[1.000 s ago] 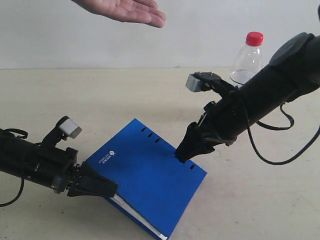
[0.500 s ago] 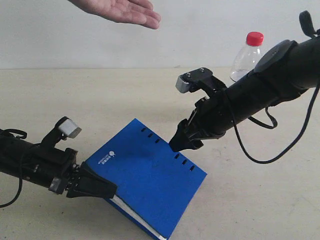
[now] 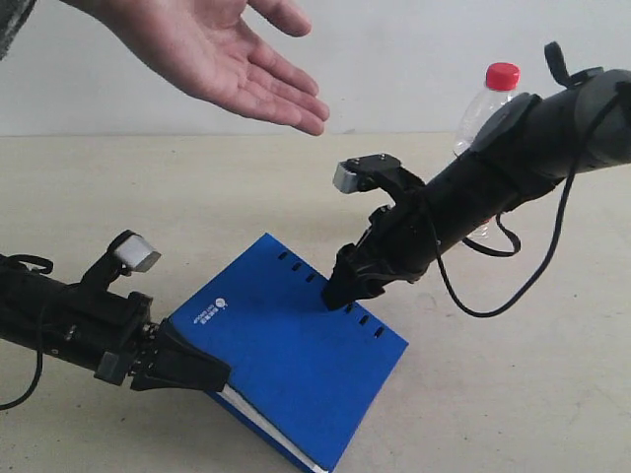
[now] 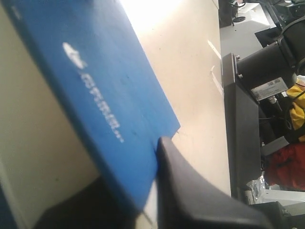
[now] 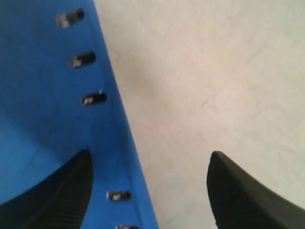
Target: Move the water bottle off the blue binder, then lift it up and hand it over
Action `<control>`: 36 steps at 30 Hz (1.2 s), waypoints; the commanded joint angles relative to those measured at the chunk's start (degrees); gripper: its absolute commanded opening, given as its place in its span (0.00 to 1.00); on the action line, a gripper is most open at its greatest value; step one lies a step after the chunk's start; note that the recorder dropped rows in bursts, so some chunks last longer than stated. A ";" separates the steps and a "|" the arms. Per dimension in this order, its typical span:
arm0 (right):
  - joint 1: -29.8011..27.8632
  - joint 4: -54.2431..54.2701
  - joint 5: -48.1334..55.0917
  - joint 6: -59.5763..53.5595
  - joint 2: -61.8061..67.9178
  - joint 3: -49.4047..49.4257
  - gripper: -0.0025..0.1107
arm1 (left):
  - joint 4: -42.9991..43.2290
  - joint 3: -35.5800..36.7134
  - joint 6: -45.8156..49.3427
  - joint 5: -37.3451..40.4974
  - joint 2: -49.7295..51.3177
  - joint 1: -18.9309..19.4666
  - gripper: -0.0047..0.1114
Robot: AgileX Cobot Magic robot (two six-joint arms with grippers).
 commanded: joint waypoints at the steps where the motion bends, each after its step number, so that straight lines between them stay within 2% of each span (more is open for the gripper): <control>1: 0.04 -0.07 3.59 0.63 2.80 -3.86 0.56 | 1.80 0.25 1.86 -0.39 -0.42 -0.66 0.08; 7: 0.04 -0.24 8.58 0.63 6.55 -7.24 0.56 | 1.92 0.25 2.55 -0.39 -0.42 -0.66 0.08; 11: 0.04 1.62 17.19 -0.01 6.79 -9.57 0.56 | 2.02 0.25 2.79 -0.39 -0.42 -0.66 0.08; 12: 0.04 3.10 23.55 -1.65 6.79 -10.53 0.56 | 2.03 0.25 3.08 -0.39 -0.42 -0.66 0.08; 14: 0.04 4.90 27.92 -2.74 6.79 -11.11 0.56 | 2.24 0.25 3.31 -0.39 -0.42 -0.66 0.08; 19: 0.15 6.51 27.92 -1.33 6.00 -11.34 0.56 | 2.45 0.25 3.42 -0.39 -0.42 -0.66 0.08; 22: 0.28 5.79 27.92 3.31 5.94 -11.34 0.55 | -0.75 0.25 3.42 -0.39 -0.42 -0.66 0.08; 25: 2.76 5.45 27.92 5.04 5.94 -11.34 0.35 | -4.29 0.25 3.13 -0.39 -0.42 -0.66 0.08; 27: 6.26 2.45 27.92 4.93 5.94 -11.34 0.27 | -4.92 0.25 3.97 -0.39 -0.42 -0.66 0.08; 31: 10.99 0.01 27.92 0.71 5.94 -11.34 0.27 | -6.19 0.25 3.97 -0.39 -0.42 -0.66 0.08; 34: 10.91 0.27 27.92 -2.77 5.94 -11.34 0.27 | -6.19 0.25 3.30 -0.39 -0.42 -0.66 0.08; 36: 10.74 0.27 27.92 -3.33 5.94 -11.34 0.22 | -6.19 0.25 2.70 -0.82 -0.42 -0.66 0.08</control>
